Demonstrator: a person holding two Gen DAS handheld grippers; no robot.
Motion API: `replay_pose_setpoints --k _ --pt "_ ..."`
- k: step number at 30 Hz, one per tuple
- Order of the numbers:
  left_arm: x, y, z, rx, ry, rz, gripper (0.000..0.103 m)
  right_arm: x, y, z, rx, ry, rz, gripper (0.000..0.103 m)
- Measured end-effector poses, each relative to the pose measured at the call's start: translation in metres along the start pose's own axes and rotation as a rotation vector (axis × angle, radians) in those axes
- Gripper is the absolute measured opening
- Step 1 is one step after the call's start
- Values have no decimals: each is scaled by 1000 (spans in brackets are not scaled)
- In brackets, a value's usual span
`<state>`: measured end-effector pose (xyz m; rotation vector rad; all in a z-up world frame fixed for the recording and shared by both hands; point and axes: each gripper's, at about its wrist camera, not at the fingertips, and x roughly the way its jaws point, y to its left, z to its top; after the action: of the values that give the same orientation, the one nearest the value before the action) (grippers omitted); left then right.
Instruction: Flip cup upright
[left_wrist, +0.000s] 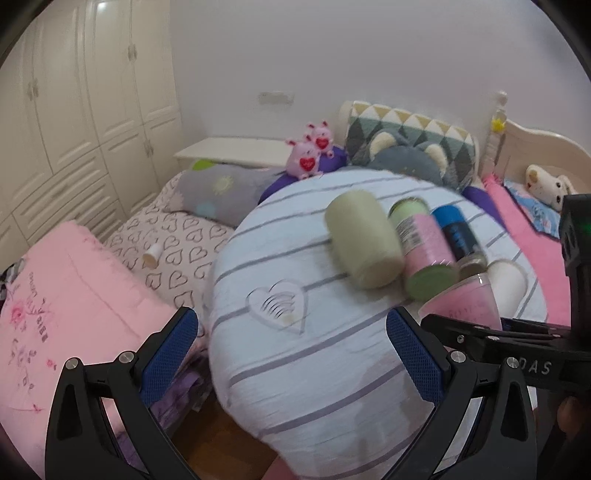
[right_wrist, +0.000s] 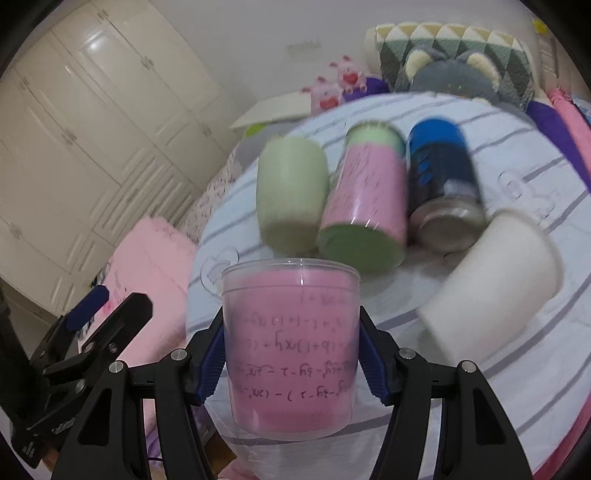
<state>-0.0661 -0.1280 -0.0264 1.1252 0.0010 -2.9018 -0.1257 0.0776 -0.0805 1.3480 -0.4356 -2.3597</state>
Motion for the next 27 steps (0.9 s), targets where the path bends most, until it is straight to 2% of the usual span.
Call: replay_pose_setpoints --k 5,7,8,12,17,22,25,27 --pt "9 12 -12 -26 44 3 103 28 3 -3 -7 70 4 66" --pt "8 14 -14 -31 44 8 103 32 6 -5 -3 85 22 75" --pt "7 14 -14 -32 42 6 103 31 5 -5 -7 86 11 79" --pt "3 11 -15 -43 33 -4 103 18 9 -8 -28 51 0 79" --pt "3 -2 -15 -28 40 -7 103 -12 14 -9 -98 -13 -86 80" --pt "2 -21 -12 -9 45 -25 103 -42 11 -13 -161 -83 -203 80" --pt "1 -35 -11 10 46 -33 103 -54 8 -16 -210 -111 -303 80" --pt "0 -43 -11 20 46 -38 103 -61 0 -16 -203 -115 -299 80"
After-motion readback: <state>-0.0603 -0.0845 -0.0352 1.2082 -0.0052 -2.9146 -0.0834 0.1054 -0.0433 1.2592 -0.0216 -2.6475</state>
